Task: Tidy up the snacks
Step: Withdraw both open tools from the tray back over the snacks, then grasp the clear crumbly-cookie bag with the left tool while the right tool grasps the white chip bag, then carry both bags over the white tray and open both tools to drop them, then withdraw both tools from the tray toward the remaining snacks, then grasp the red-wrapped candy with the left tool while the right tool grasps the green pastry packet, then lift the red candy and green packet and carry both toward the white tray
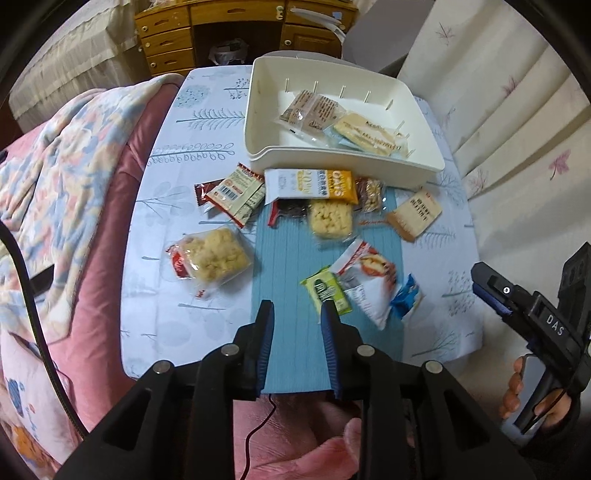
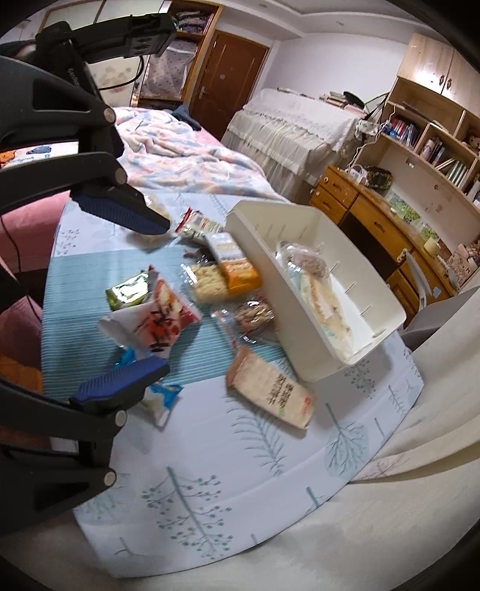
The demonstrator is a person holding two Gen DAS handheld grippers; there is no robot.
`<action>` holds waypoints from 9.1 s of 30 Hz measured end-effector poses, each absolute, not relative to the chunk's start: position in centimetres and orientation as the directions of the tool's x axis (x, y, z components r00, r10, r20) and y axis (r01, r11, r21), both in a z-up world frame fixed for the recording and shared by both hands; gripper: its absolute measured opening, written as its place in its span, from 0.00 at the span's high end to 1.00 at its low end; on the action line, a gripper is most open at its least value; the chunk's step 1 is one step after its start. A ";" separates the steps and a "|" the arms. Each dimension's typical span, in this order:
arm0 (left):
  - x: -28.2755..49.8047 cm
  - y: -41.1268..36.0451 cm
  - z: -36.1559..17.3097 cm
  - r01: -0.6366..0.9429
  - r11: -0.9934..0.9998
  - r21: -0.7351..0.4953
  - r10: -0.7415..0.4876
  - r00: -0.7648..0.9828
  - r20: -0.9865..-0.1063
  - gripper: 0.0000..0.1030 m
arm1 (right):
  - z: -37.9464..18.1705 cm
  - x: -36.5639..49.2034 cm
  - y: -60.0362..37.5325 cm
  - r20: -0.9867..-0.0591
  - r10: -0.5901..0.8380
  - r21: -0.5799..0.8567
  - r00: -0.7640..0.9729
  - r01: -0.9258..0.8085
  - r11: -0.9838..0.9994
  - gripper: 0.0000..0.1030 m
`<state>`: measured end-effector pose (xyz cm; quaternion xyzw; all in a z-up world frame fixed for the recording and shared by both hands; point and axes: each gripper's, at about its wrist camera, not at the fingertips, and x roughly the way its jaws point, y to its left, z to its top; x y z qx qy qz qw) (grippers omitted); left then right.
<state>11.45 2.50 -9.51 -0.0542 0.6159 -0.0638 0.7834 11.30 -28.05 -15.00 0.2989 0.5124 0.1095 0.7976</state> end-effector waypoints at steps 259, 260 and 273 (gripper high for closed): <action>22.3 15.1 -29.9 -0.052 0.983 -0.178 -0.185 -0.346 -0.920 0.59 | -29.2 15.6 -15.3 -0.938 0.345 0.225 0.020 0.793 0.566 0.46; 22.2 15.2 -29.7 -0.048 0.982 -0.181 -0.186 -0.342 -0.921 0.60 | -29.0 15.4 -15.2 -0.940 0.340 0.230 0.029 0.788 0.571 0.47; 20.7 16.6 -26.1 0.057 0.976 -0.210 -0.187 -0.276 -0.943 0.66 | -27.7 11.4 -12.0 -0.951 0.287 0.279 0.116 0.724 0.631 0.50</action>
